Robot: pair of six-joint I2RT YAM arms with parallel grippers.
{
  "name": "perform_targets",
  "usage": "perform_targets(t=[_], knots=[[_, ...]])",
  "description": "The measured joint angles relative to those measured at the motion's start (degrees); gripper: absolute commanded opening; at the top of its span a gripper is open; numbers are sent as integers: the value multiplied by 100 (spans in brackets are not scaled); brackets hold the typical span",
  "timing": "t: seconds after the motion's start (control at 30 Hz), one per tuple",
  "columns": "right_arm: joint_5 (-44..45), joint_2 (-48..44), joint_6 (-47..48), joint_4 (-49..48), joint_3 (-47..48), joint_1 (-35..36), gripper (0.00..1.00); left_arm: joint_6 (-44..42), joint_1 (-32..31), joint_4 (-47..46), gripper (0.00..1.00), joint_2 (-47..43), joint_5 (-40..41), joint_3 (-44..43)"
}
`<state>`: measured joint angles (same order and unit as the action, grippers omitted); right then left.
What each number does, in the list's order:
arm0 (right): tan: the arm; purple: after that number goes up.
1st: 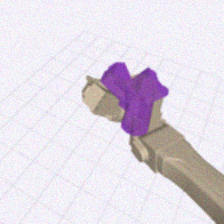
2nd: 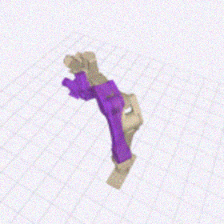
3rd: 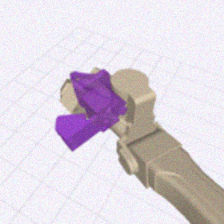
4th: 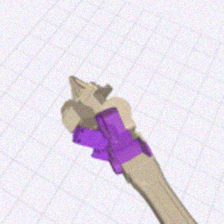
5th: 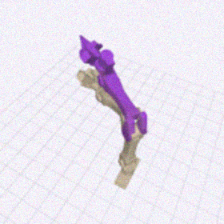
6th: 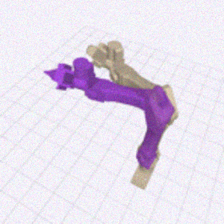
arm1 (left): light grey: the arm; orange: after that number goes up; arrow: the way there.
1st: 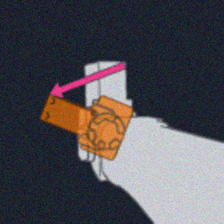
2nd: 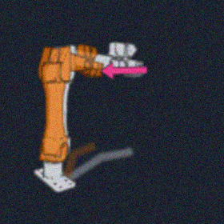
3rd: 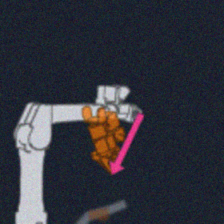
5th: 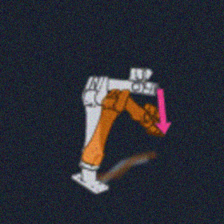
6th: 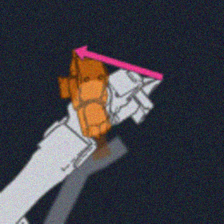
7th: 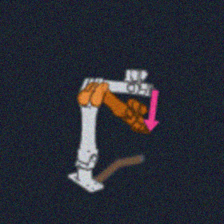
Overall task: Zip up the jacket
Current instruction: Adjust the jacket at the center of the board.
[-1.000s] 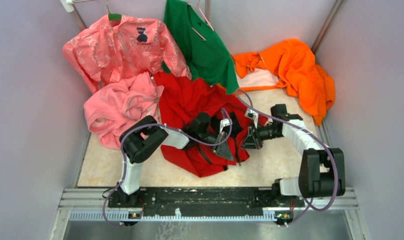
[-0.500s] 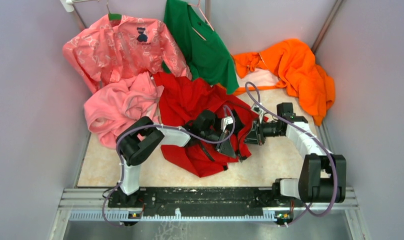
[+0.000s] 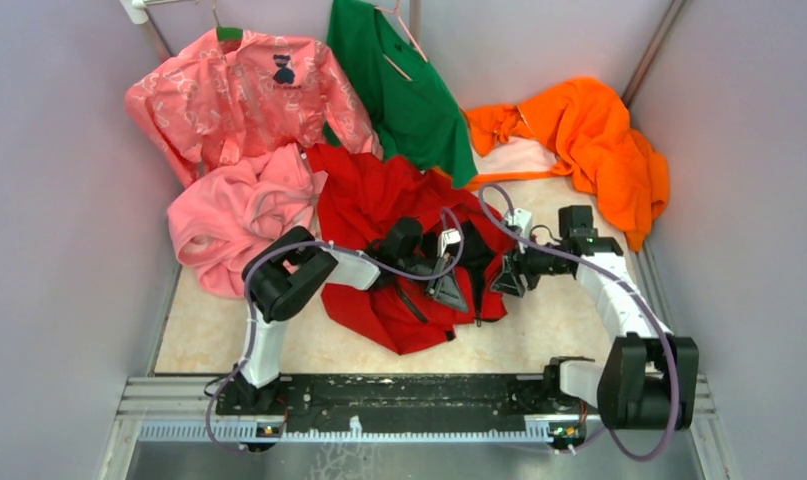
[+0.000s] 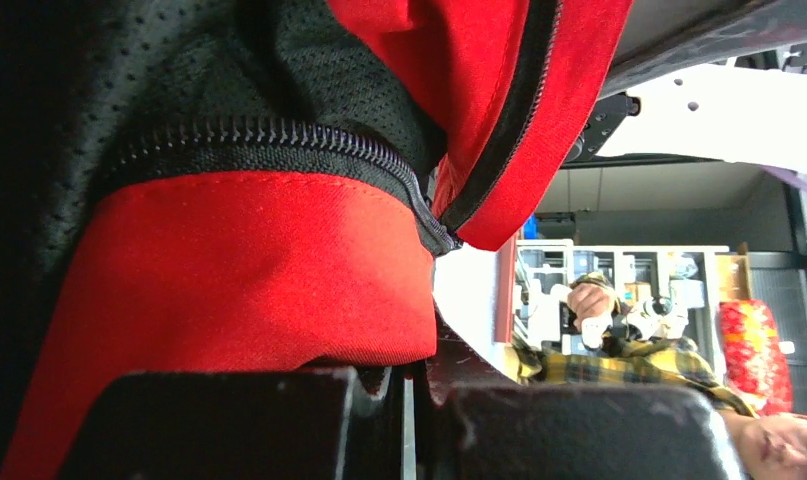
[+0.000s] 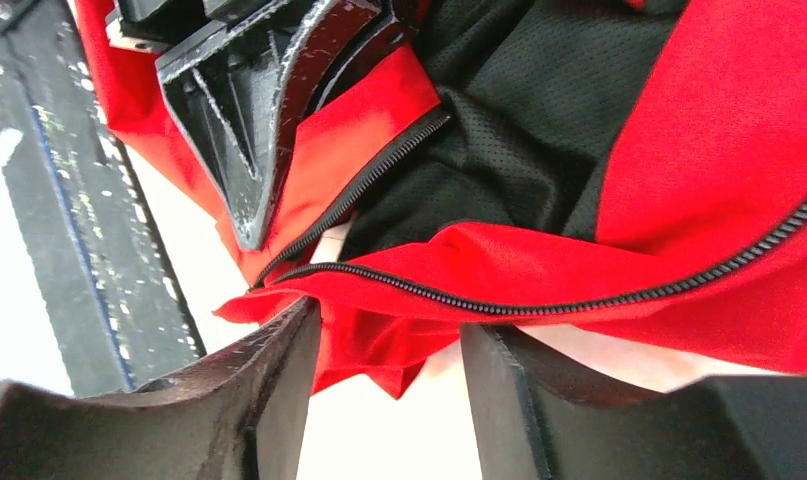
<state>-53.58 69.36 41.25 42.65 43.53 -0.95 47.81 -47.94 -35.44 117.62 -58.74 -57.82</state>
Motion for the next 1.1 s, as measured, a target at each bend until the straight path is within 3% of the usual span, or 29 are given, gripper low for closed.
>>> perform_targets(t=[0.1,0.37,0.47,0.53,0.63,0.7,0.83,1.1], knots=[[223,-431,219,87,15,-85,62,197,50,-164,0,116,-129,-2],[444,-1353,1342,918,481,-319,64,339,59,-223,0,136,-306,-66],[61,-1526,2459,1554,577,-323,68,323,59,-181,0,138,-385,-105],[-339,-1580,3700,2203,518,-308,69,310,59,-175,0,144,-444,-146],[-772,-1611,5322,2839,177,-11,64,293,59,-164,0,164,-540,-190],[-916,-1609,5862,2892,-85,483,55,289,59,-146,0,186,-599,-219],[-1051,-1609,6290,2723,-376,1119,45,243,59,-87,0,203,-693,-254],[-925,-1703,6780,2640,-520,1491,45,205,61,31,0,232,-802,-343]])
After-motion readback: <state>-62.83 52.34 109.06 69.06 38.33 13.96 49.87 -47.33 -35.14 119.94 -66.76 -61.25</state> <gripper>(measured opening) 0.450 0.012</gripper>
